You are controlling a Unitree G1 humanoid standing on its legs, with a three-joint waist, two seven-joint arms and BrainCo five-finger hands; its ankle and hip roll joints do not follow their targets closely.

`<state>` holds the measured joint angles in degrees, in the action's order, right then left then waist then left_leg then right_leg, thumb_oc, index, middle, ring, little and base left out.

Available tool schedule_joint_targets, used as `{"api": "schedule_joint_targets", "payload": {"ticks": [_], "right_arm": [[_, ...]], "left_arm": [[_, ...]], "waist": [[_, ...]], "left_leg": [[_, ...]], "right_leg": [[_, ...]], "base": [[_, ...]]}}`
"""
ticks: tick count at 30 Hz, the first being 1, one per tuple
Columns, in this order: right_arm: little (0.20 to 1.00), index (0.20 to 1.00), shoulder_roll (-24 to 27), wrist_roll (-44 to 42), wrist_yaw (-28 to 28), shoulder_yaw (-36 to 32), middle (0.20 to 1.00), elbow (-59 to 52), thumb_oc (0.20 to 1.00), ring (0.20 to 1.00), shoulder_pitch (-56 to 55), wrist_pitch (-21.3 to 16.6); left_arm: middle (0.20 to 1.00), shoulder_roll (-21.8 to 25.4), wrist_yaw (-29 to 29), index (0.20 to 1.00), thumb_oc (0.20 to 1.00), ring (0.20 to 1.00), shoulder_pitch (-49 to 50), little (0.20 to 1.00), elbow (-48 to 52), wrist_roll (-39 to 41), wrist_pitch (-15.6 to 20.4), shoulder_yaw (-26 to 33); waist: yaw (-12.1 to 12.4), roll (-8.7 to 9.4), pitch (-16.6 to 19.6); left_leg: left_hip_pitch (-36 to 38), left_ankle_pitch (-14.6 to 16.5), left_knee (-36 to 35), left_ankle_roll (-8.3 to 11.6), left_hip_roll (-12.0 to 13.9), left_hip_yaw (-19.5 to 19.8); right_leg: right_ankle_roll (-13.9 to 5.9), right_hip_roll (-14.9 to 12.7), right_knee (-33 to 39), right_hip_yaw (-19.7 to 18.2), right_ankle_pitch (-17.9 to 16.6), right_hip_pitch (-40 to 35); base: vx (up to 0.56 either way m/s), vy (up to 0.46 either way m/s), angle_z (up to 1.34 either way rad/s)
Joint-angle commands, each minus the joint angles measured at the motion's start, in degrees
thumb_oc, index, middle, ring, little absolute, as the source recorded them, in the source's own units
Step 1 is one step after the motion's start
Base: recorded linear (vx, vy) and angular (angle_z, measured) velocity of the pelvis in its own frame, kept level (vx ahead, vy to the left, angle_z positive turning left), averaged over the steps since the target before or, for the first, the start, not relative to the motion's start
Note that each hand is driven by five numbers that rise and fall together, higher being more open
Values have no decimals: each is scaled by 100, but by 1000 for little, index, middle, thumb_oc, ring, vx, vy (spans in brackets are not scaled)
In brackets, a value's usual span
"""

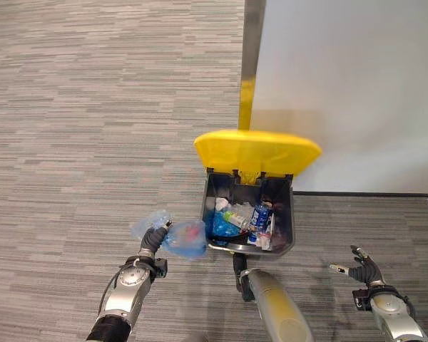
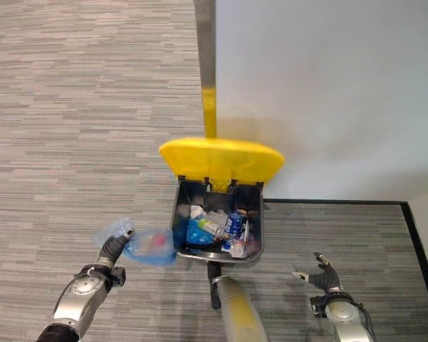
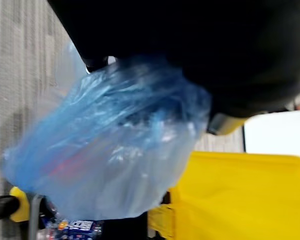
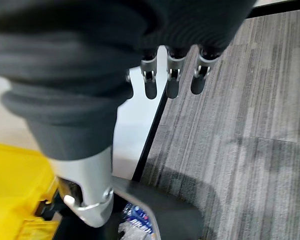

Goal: Gather garbage on tea table into small bin, then transfer packed bag to large trash can.

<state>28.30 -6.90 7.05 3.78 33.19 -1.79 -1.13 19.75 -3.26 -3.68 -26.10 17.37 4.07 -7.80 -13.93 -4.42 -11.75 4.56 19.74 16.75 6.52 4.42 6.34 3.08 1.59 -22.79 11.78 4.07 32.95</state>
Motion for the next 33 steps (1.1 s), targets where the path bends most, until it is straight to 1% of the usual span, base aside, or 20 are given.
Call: {"api": "schedule_joint_targets", "payload": {"ticks": [1,3,4,5,6,9,10,12,13,15,17,19,22,23,26,27,29,30,32,33], "right_arm": [[1000,1000,-74,-262,-164,391,1000,-388,1000,1000,407,-312],[1000,1000,-141,-329,-251,532,1000,-471,1000,1000,525,-324],[1000,1000,-184,-309,-360,829,1000,-639,1000,1000,797,-336],[1000,1000,-185,-310,-359,833,1000,-634,1000,1000,805,-338],[1000,1000,-322,-415,-441,1165,1000,-799,1000,1000,1167,-386],[1000,1000,-442,-517,-445,1373,1000,-841,1000,1000,1544,-381],[1000,1000,-563,-585,-383,1567,1000,-816,1000,1000,1956,-405],[1000,1000,-614,-627,-358,1640,1000,-799,1000,1000,2142,-421],[1000,1000,-647,-673,-267,1757,1000,-685,1000,1000,2612,-437],[1000,1000,-631,-697,-233,1756,1000,-622,1000,1000,2784,-434],[1000,1000,-489,-809,-100,1798,1000,-378,1000,1000,3433,-395],[1000,1000,-435,-869,-70,1797,1000,-274,1000,1000,3615,-376],[1000,1000,-363,-1329,10,1712,1000,244,1000,1000,4089,-360],[1000,1000,-363,-1329,10,1712,1000,244,1000,1000,4090,-360],[1000,1000,-239,-1438,-21,1840,1000,462,1000,1000,4366,-356],[1000,1000,-237,-1440,-23,1840,1000,467,1000,1000,4372,-358],[1000,1000,-125,-1458,-26,1944,1000,532,1000,1000,4588,-365],[1000,1000,-52,-1540,-24,1979,1000,622,1000,1000,4763,-389],[1000,1000,-52,-1540,-24,1979,1000,623,1000,1000,4764,-389],[1000,1000,14,-1582,-19,2014,1000,755,1000,1000,4920,-407]], "left_arm": [[200,194,45,200,200,200,76,200,300,32,360,62],[200,192,82,200,200,200,69,200,300,-26,358,25],[200,169,143,200,200,200,37,200,276,-94,365,-51],[200,169,144,200,200,200,35,200,274,-94,365,-46],[200,156,184,200,200,200,-2,200,256,-138,381,-161],[200,146,219,200,200,200,-47,200,245,-136,389,-284],[200,172,212,200,200,200,-129,200,230,-140,411,-411],[200,184,214,200,200,200,-172,200,238,-127,415,-461],[200,208,214,200,200,200,-255,200,310,-52,454,-603],[200,226,212,200,200,200,-312,200,322,-31,463,-647],[200,330,251,200,200,200,-452,200,475,88,531,-827],[200,372,257,200,200,200,-507,200,554,123,558,-878],[200,444,267,200,200,200,-978,200,785,201,634,-1155],[200,444,267,200,200,200,-978,200,785,201,634,-1155],[200,480,227,200,200,200,-1710,200,1027,128,709,-1503],[200,478,227,200,200,200,-1717,200,1022,128,711,-1504],[200,404,246,200,200,200,-2113,200,1165,234,765,-1745],[200,337,322,200,200,200,-2375,200,1460,355,833,-1926],[200,336,322,200,200,200,-2376,200,1459,355,833,-1926],[200,269,380,200,200,200,-2683,200,1774,434,890,-2100]], "waist": [[153,102,176],[204,117,192],[285,137,214],[285,137,208],[404,156,231],[476,177,230],[568,207,230],[605,219,218],[692,247,205],[712,253,181],[791,295,152],[813,318,153],[806,354,142],[805,354,142],[779,390,109],[780,389,105],[761,393,53],[741,382,25],[742,382,23],[717,366,12]], "left_leg": [[951,-657,-989,-292,-332,-226],[991,-601,-1063,-327,-353,-229],[1067,-508,-1187,-385,-381,-198],[1074,-508,-1190,-385,-380,-202],[1106,-447,-1284,-435,-424,-185],[1150,-376,-1338,-464,-456,-188],[1217,-327,-1405,-496,-480,-140],[1225,-313,-1413,-505,-487,-119],[1221,-280,-1417,-521,-509,-77],[1226,-265,-1414,-522,-509,-69],[1253,-245,-1484,-525,-515,-33],[1244,-250,-1497,-523,-511,-36],[1145,-305,-1481,-510,-503,-15],[1145,-304,-1481,-510,-503,-15],[1061,-293,-1486,-502,-517,46],[1059,-292,-1483,-502,-517,47],[988,-271,-1455,-498,-538,59],[979,-270,-1462,-499,-547,53],[981,-270,-1462,-499,-546,52],[989,-260,-1486,-502,-539,44]], "right_leg": [[-983,-52,862,-341,-1130,463],[-1021,-54,873,-365,-1194,483],[-1040,-64,951,-385,-1247,492],[-1040,-61,954,-386,-1249,488],[-1049,-93,1058,-391,-1316,476],[-1073,-139,1160,-405,-1397,442],[-1080,-171,1280,-398,-1455,392],[-1071,-189,1332,-393,-1469,361],[-1072,-241,1438,-378,-1521,298],[-1093,-255,1481,-377,-1539,264],[-1072,-310,1565,-335,-1570,214],[-1062,-323,1595,-309,-1579,203],[-1055,-350,1679,-270,-1622,219],[-1055,-350,1679,-270,-1622,219],[-1066,-353,1710,-220,-1627,284],[-1066,-353,1710,-219,-1627,285],[-1076,-366,1712,-212,-1616,327],[-1092,-369,1728,-218,-1631,337],[-1092,-368,1729,-219,-1631,336],[-1116,-366,1742,-234,-1643,353]], "base": [[-50,28,-15],[-33,17,-7],[-37,17,5],[-66,24,5],[0,0,0],[-32,13,0],[-32,4,3],[-9,1,2],[-11,6,8],[-11,1,10],[-20,-15,20],[-10,-20,15],[-11,-11,2],[0,0,0],[-22,-31,-5],[-38,-31,-2],[-41,-1,-1],[0,0,0],[-12,10,-13],[-13,11,-23]]}}
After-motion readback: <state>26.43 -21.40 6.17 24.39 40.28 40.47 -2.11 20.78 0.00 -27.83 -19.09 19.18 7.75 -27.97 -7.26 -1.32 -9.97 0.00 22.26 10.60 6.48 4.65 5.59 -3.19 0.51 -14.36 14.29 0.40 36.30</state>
